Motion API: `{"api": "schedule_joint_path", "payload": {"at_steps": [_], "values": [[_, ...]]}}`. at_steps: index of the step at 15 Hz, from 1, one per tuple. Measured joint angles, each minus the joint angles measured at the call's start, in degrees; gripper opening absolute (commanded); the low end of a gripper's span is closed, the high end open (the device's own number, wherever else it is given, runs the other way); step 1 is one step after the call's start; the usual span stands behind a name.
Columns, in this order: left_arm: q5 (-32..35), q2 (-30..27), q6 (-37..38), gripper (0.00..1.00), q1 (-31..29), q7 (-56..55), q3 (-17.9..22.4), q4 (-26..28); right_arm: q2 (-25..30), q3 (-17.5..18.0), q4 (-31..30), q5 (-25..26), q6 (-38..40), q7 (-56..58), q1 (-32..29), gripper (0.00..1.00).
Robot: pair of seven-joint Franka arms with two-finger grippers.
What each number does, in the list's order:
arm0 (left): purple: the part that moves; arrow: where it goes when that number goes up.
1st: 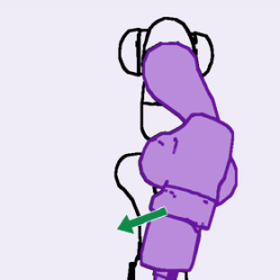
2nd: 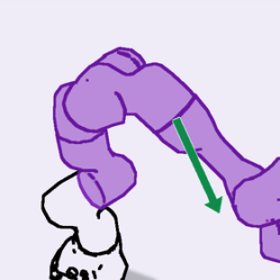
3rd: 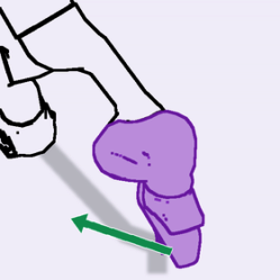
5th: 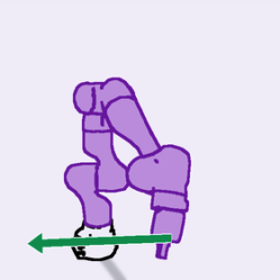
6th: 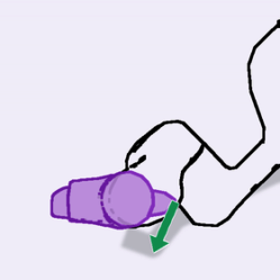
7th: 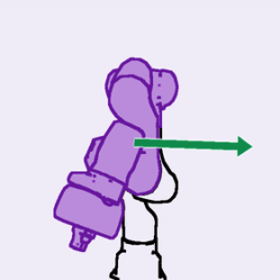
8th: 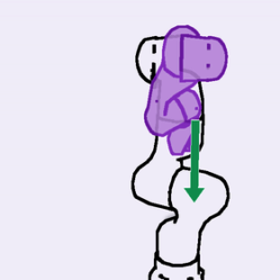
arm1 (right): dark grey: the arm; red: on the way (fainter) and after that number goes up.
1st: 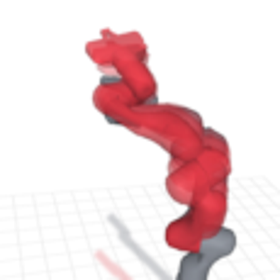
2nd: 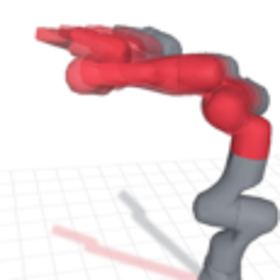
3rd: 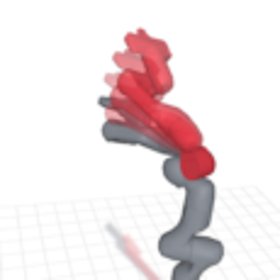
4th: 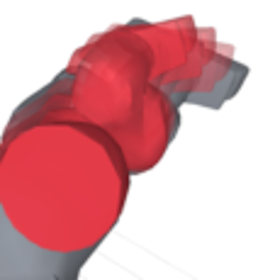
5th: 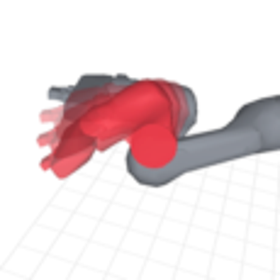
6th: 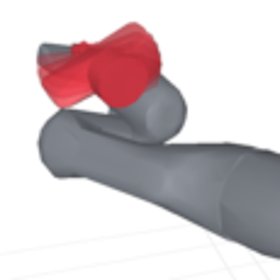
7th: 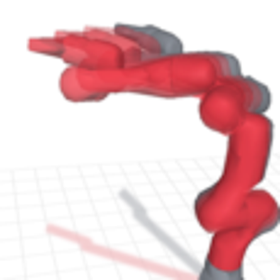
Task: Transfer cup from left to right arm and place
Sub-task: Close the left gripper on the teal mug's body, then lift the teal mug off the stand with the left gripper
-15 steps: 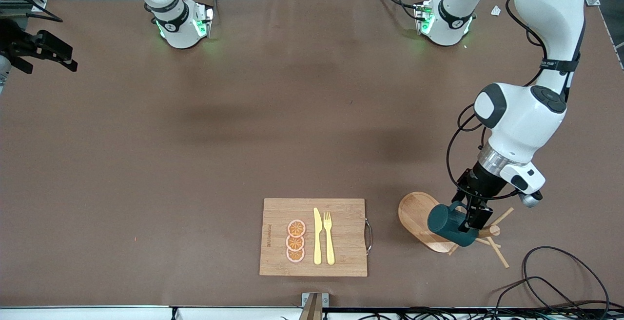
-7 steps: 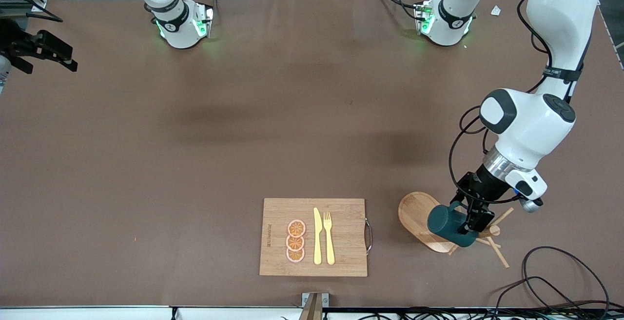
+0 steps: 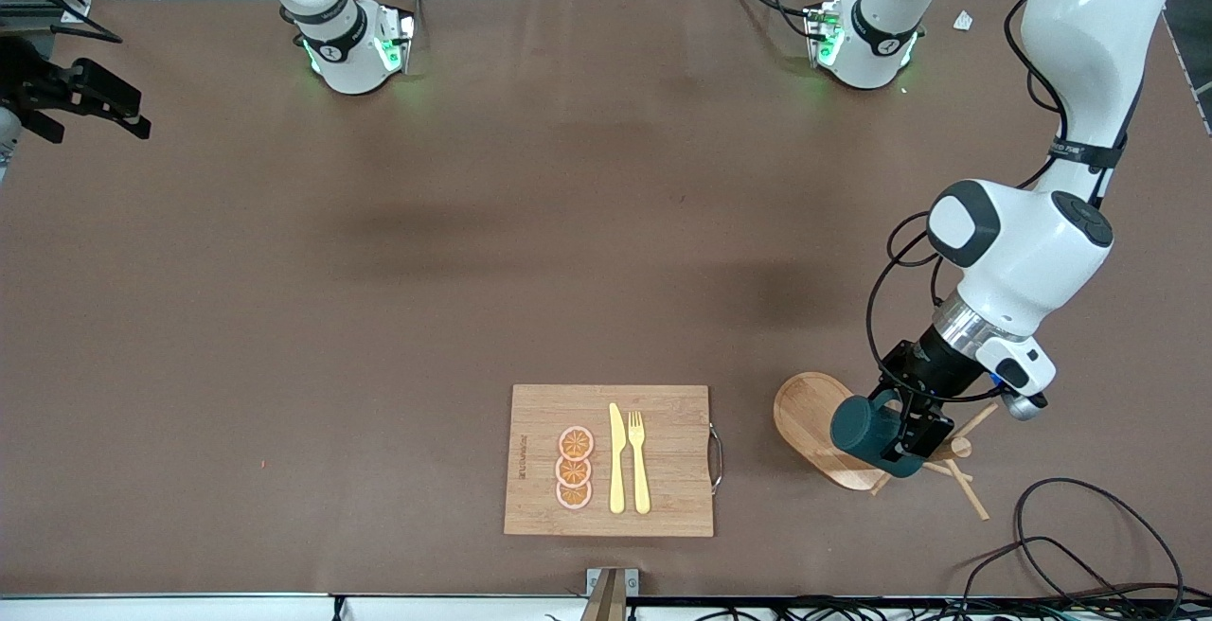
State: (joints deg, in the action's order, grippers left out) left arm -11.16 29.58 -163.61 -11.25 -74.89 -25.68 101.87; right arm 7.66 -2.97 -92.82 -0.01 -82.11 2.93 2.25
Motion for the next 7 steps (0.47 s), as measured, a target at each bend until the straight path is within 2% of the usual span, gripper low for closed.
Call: {"api": "schedule_joint_path", "payload": {"at_steps": [5,7], "values": [[0.0,0.5,-0.4,0.78,0.0,0.0,-0.1,-0.6,0.0,0.0,0.0,0.0,0.0,0.0,0.0,1.0],[0.0,0.5,-0.4,0.77,0.1,0.0,-0.1,-0.7,0.0,0.0,0.0,0.0,0.1,0.0,0.1,1.0]]}}
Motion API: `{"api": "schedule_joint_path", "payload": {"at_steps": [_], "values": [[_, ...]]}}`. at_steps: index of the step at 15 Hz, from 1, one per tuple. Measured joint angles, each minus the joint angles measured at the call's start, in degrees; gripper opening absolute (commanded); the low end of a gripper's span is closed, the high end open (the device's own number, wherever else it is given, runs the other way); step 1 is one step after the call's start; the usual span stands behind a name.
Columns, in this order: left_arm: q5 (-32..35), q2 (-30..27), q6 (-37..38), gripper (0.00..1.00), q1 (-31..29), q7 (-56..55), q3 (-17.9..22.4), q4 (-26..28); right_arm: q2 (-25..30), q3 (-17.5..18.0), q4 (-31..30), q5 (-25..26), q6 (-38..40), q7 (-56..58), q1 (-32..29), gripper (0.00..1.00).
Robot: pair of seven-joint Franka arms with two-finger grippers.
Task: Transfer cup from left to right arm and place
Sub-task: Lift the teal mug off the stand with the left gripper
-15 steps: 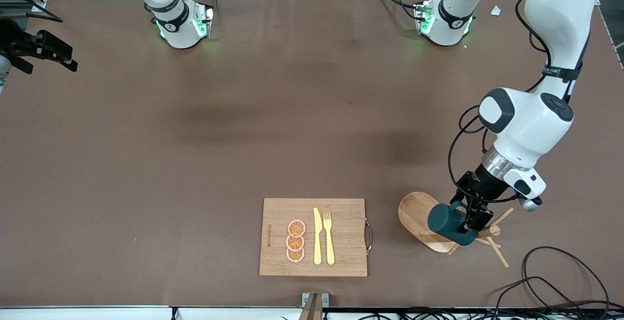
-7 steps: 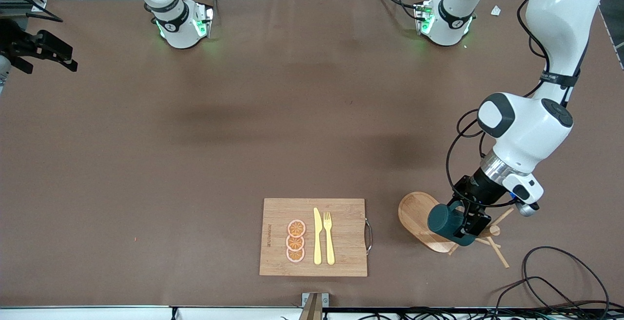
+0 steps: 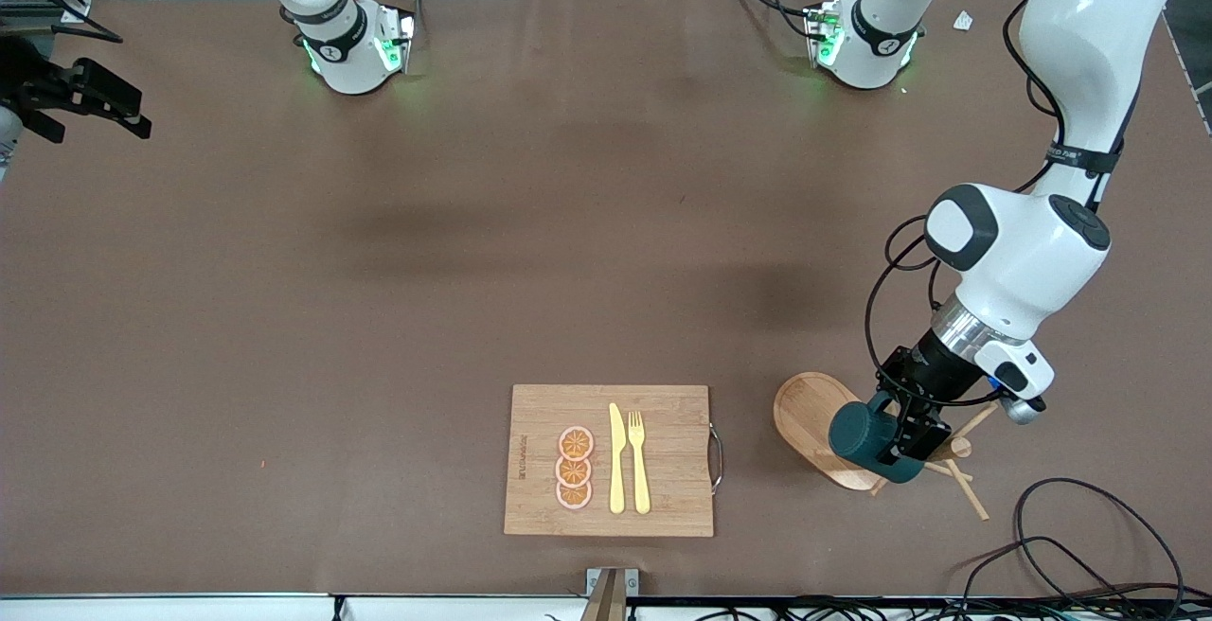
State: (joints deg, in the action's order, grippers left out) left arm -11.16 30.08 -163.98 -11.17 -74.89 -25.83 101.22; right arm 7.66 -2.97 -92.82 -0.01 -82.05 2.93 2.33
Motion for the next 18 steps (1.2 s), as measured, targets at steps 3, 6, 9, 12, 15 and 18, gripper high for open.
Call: {"api": "schedule_joint_path", "payload": {"at_steps": [3,6,9,12,15,18], "values": [[0.0,0.0,0.0,0.77,0.1,0.0,-0.5,-0.3,0.0,0.0,0.0,0.0,0.0,0.0,0.0,1.0],[0.0,0.0,0.0,0.77,0.2,0.0,-1.8,-0.6,0.0,0.0,0.0,0.0,0.0,0.0,0.1,1.0],[0.0,-0.5,0.0,0.77,0.3,0.0,-3.4,-0.7,0.0,0.0,0.0,0.0,0.1,0.0,0.1,1.0],[0.0,-1.6,0.0,0.77,1.6,0.0,-4.4,-0.6,0.0,0.0,0.0,0.0,0.1,0.0,0.1,1.0],[0.0,-3.0,0.1,0.75,4.5,0.0,-4.6,-0.5,0.0,0.0,0.0,0.0,0.1,0.0,0.1,1.0],[0.0,-3.6,0.1,0.74,8.6,-0.1,-4.5,-0.3,0.0,0.0,0.0,0.0,0.1,0.0,0.1,1.0]]}}
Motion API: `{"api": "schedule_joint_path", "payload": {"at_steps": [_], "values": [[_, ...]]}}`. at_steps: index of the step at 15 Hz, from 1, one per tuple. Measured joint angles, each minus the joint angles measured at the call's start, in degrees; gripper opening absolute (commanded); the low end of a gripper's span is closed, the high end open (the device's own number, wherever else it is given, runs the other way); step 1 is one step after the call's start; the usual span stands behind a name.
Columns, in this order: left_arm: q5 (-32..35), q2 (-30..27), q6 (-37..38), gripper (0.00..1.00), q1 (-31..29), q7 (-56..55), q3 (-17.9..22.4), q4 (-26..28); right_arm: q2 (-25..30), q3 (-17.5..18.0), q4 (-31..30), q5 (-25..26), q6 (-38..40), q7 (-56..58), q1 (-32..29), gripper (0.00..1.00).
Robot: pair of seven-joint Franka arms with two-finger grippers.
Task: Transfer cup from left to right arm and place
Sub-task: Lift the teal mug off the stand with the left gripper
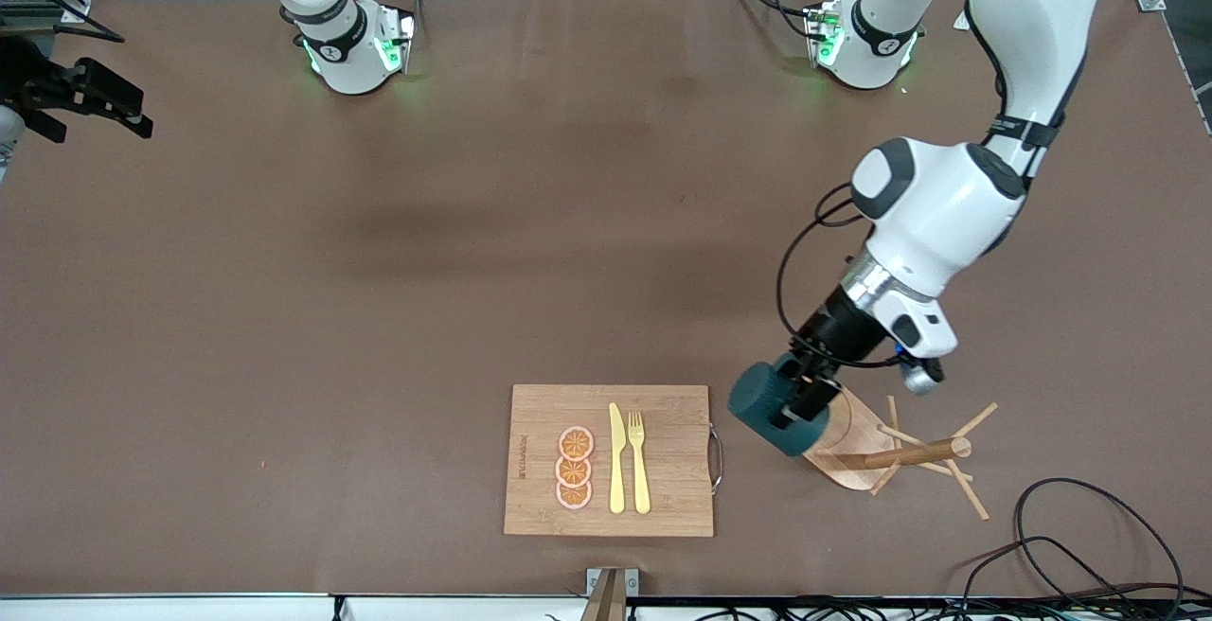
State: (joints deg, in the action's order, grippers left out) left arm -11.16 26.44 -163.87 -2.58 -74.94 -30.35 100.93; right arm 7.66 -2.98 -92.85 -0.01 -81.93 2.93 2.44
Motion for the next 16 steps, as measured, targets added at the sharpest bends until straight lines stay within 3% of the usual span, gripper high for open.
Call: {"api": "schedule_joint_path", "payload": {"at_steps": [4,10,13,16], "values": [[2.6,0.0,0.0,0.74,5.2,-0.6,0.3,0.4,0.0,0.0,0.0,0.0,-0.2,0.0,0.0,1.0],[17.9,1.0,2.9,0.74,10.6,-5.1,1.2,1.0,0.0,0.0,0.0,0.0,-0.4,0.0,0.0,1.0],[23.2,2.0,10.5,0.74,17.3,-6.1,5.1,-1.9,0.0,0.0,0.0,0.0,-0.4,0.0,0.0,1.0],[28.6,3.9,13.4,0.74,28.1,-11.3,12.5,-5.2,0.0,0.0,0.0,0.0,-0.3,0.0,0.0,1.0]]}}
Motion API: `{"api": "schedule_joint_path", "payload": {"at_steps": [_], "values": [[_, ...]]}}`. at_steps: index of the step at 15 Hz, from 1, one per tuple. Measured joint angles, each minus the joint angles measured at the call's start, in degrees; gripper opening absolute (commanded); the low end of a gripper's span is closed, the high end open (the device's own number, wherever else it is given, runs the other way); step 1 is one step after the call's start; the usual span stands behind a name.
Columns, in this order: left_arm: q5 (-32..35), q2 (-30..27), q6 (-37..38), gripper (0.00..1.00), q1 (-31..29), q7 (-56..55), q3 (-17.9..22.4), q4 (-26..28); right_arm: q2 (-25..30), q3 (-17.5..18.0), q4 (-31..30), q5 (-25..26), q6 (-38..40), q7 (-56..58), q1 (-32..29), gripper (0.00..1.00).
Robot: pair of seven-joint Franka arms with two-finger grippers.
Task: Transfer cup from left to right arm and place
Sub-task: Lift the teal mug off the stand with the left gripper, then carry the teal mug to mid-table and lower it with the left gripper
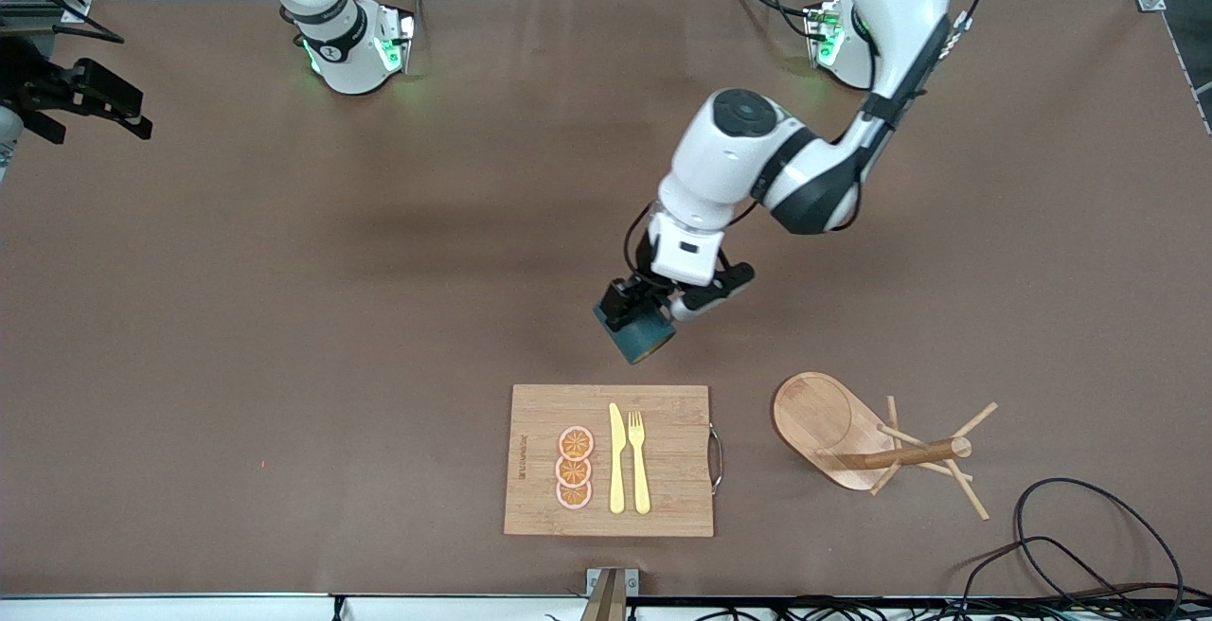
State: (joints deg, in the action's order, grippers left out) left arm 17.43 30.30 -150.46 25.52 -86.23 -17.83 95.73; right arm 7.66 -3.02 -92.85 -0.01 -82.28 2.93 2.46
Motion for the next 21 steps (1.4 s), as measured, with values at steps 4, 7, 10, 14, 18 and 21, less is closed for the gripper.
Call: {"api": "schedule_joint_path", "payload": {"at_steps": [4,7,10,14,18,21], "values": [[6.7,4.4,2.3,0.75,14.6,-7.2,9.9,-3.4,0.0,0.0,0.0,0.0,0.0,0.0,0.0,1.0],[11.0,8.1,5.7,0.75,26.8,-11.0,19.6,-6.8,0.0,0.0,0.0,0.0,0.0,0.0,0.0,1.0],[17.3,11.7,6.5,0.75,36.4,-16.1,27.1,-8.7,0.0,0.0,0.0,0.0,0.0,0.0,0.0,1.0],[37.7,15.4,6.7,0.76,41.7,-28.5,29.2,-9.1,0.0,0.0,0.0,0.0,0.0,0.0,0.0,1.0],[58.3,18.5,8.1,0.76,43.3,-40.4,29.2,-9.4,0.0,0.0,0.0,0.0,0.0,0.0,0.0,1.0],[71.5,21.0,11.7,0.88,44.3,-51.1,29.1,-9.5,0.0,0.0,0.0,0.0,0.0,0.0,0.0,1.0]]}}
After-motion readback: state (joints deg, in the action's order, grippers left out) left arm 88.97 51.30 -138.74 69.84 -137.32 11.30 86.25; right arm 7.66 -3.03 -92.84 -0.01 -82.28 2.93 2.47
